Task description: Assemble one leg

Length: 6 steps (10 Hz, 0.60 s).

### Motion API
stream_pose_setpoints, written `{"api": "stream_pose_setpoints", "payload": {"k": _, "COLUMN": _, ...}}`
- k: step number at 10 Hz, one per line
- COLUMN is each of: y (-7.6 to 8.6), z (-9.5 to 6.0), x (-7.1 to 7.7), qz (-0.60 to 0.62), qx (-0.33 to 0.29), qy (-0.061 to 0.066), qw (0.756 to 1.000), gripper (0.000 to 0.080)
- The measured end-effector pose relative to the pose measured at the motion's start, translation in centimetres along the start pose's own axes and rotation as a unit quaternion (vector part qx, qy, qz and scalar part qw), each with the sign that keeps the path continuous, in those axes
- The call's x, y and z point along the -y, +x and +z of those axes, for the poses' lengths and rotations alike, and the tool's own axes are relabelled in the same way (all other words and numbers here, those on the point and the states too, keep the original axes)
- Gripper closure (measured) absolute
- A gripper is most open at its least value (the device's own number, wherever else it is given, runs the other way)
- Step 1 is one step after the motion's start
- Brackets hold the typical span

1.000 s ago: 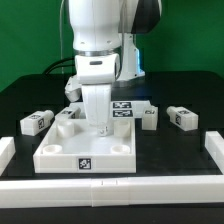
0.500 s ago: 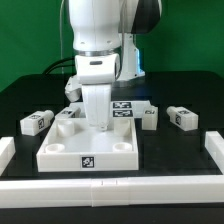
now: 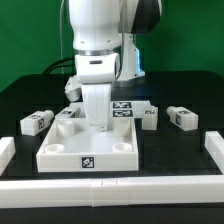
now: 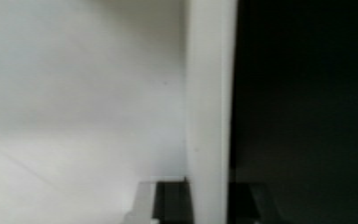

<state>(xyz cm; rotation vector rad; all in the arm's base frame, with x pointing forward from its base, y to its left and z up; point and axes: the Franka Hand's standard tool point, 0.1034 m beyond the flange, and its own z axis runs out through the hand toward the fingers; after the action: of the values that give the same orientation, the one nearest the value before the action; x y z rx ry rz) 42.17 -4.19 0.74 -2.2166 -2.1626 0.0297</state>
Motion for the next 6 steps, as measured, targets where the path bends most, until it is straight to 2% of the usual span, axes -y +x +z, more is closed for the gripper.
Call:
{"api": "stream_pose_setpoints", "payload": {"k": 2, "y": 0.1, "z": 0.0, "x": -0.1, "qz": -0.001, "qx": 0.0, "qy": 0.0, "qw": 1.0, "gripper": 0.0739}}
{"api": "stream_pose_setpoints", "payload": {"k": 3, "y": 1.0, "z": -0.2, "x": -1.1, "qz": -0.01, "qx": 0.0, "qy": 0.0, "qw": 1.0, "gripper": 0.0739}}
{"api": "stream_pose_setpoints", "payload": {"k": 6, "y": 5.0, "z": -0.2, "x": -4.1, "qz": -0.034, "qx": -0.012, "qy": -0.011, "qw": 0.999, "gripper": 0.0739}}
